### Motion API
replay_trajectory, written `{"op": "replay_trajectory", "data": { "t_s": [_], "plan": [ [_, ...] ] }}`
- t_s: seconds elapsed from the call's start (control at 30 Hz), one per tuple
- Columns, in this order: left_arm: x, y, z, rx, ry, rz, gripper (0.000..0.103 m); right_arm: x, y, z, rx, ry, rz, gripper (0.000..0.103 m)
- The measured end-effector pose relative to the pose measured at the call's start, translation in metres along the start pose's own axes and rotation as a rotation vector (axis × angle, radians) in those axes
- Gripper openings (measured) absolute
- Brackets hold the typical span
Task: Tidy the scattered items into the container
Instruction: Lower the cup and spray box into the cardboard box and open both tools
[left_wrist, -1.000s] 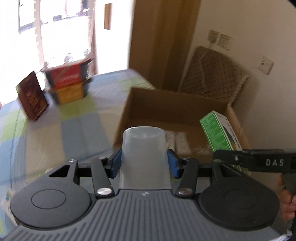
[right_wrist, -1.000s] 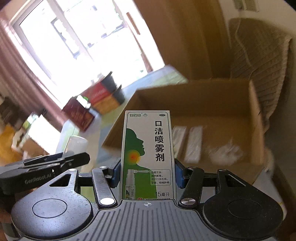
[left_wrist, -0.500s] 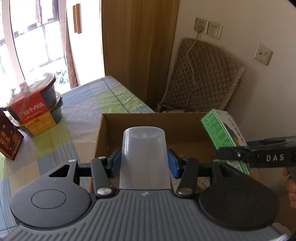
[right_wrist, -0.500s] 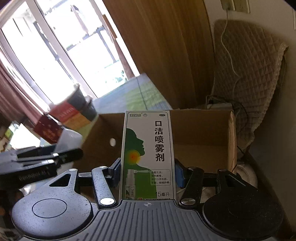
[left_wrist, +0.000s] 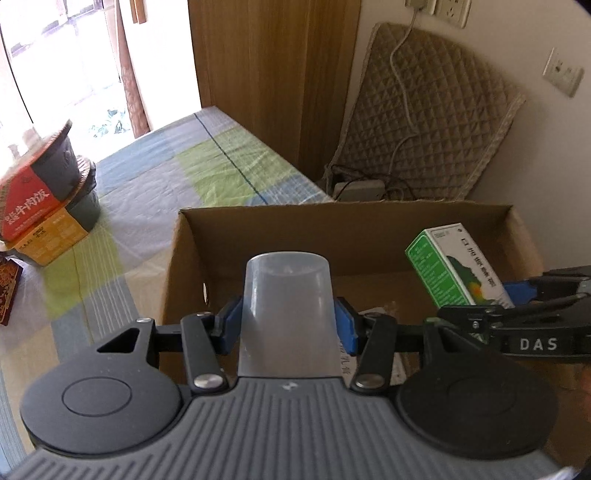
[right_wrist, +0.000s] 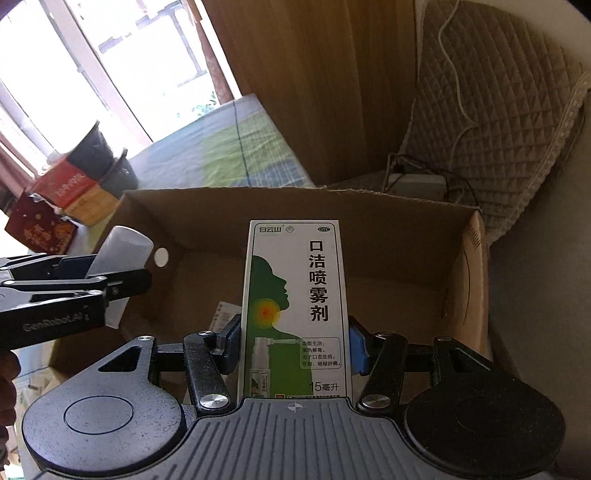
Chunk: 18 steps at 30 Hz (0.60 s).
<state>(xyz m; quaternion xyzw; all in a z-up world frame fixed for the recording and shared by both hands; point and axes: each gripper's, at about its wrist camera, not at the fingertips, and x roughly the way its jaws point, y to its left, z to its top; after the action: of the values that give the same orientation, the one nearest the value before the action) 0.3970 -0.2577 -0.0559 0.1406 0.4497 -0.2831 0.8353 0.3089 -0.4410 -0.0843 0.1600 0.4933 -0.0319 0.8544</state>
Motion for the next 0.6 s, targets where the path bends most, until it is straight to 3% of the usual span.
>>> {"op": "replay_trajectory", "data": {
  "t_s": [0.33,0.6],
  "plan": [
    [0.033,-0.006,-0.001,0.032,0.031,0.048,0.047,0.019,-0.013,0.000,0.051,0.026,-0.028,0.058],
    [0.031,-0.004,-0.004,0.051,0.012,0.065,0.051,0.022,-0.012,-0.002,0.045,0.024,-0.049,0.058]
  ]
}}
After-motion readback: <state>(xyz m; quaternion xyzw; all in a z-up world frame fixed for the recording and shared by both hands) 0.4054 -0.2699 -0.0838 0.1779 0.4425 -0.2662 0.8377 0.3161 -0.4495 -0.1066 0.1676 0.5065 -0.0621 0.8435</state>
